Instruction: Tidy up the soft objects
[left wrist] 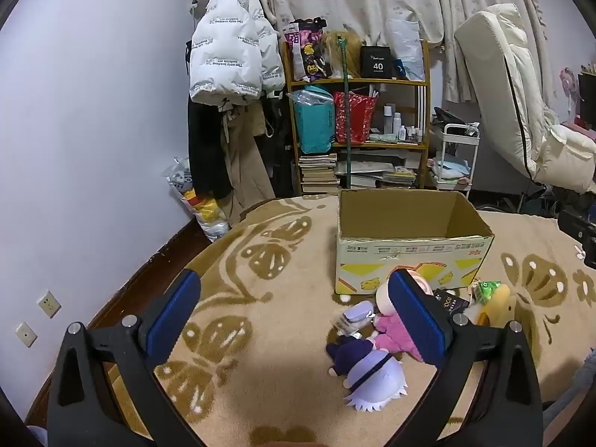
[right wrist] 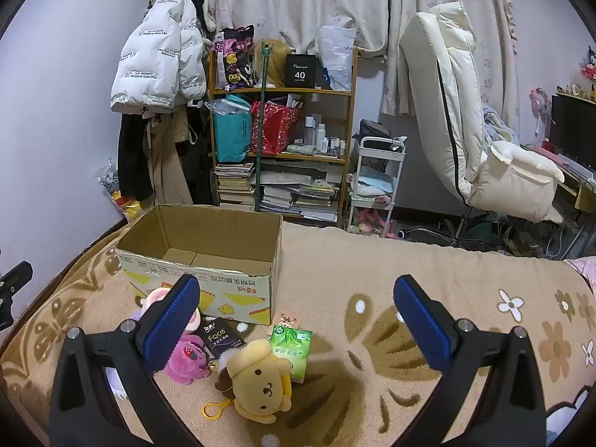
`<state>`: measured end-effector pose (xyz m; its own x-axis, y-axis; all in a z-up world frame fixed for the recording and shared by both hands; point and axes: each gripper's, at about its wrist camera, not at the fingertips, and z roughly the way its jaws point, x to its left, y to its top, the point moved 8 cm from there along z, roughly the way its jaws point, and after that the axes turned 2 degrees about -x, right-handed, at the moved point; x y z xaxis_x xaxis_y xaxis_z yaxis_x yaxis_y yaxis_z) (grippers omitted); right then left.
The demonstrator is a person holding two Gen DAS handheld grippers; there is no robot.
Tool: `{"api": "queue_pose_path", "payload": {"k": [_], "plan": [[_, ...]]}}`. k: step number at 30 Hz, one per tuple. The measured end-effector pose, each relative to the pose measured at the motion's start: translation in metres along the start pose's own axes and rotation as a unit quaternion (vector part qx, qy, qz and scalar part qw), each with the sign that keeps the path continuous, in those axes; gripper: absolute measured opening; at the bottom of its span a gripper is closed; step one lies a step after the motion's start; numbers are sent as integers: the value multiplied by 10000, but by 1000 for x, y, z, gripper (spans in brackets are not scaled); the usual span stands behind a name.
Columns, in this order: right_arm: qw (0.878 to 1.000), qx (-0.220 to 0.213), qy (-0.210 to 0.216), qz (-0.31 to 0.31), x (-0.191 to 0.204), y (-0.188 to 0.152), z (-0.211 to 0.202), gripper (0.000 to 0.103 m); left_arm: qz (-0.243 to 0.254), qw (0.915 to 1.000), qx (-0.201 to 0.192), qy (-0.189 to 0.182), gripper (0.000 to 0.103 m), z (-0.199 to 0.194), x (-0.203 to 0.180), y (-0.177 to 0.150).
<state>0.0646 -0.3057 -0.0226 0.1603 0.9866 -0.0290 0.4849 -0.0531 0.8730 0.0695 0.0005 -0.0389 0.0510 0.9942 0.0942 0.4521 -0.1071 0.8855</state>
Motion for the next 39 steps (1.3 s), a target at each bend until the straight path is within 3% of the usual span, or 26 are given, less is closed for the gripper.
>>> {"api": "queue_pose_path", "payload": {"k": [39], "plan": [[10000,-40,-50,24,-2,0,0,103,5,9999,80,139,100,2,2,1]]}}
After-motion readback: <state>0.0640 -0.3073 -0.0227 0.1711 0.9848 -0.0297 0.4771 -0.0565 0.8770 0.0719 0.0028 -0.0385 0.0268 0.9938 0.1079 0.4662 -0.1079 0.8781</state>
